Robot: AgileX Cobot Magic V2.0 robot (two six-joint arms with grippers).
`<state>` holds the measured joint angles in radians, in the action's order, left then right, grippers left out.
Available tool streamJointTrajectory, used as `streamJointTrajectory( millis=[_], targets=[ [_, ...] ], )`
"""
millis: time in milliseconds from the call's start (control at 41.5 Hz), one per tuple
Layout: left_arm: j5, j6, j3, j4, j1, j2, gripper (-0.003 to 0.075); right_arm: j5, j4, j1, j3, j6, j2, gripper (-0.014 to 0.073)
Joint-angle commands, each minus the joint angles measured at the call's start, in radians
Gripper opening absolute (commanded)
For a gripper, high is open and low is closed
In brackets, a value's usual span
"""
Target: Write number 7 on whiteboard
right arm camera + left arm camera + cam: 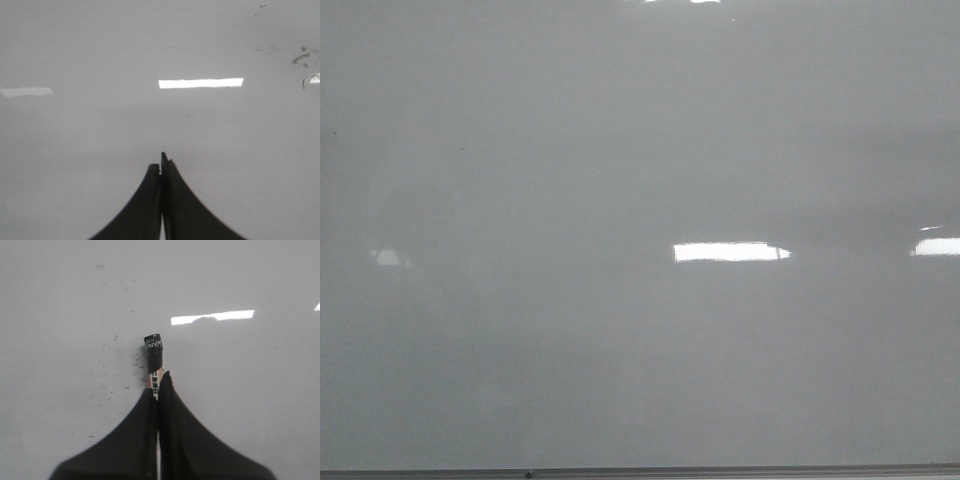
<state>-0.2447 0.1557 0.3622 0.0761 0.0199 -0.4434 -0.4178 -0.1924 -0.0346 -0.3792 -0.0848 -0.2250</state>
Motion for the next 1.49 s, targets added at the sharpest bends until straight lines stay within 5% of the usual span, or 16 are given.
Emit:
streamJointTrajectory(
  millis=[0, 120, 193, 434, 723, 964, 1277, 1470],
  targets=[
    [0.086, -0.01, 0.038, 0.001, 0.001, -0.016, 0.0221, 0.069, 0.004, -0.008, -0.035, -0.004, -0.018, 0.0158],
    [0.095, -0.01, 0.029, 0.001, 0.001, -0.017, 0.0571, 0.07, 0.004, -0.008, -0.035, -0.004, -0.018, 0.0437],
    [0.113, -0.01, 0.019, 0.001, 0.001, -0.017, 0.0711, 0.07, 0.004, -0.008, -0.035, -0.004, -0.018, 0.0576],
    [0.085, -0.01, 0.017, 0.002, 0.001, -0.069, 0.0609, 0.07, 0.004, -0.008, -0.035, -0.004, -0.018, 0.0634],
    [-0.014, -0.01, 0.16, 0.002, 0.001, -0.47, 0.0597, 0.069, 0.004, -0.007, -0.035, -0.004, -0.018, 0.0634],
    [0.102, -0.01, 0.277, 0.002, 0.001, -0.799, 0.0597, 0.063, 0.004, -0.006, -0.035, -0.004, -0.018, 0.0634],
    [0.27, -0.01, 0.316, 0.002, 0.001, -0.989, 0.0589, 0.063, 0.004, -0.006, -0.035, -0.004, -0.018, 0.0634],
    [0.3, -0.01, 0.316, 0.002, 0.001, -1.008, 0.044, 0.063, 0.004, -0.006, -0.035, -0.004, -0.018, 0.0634]
  ],
)
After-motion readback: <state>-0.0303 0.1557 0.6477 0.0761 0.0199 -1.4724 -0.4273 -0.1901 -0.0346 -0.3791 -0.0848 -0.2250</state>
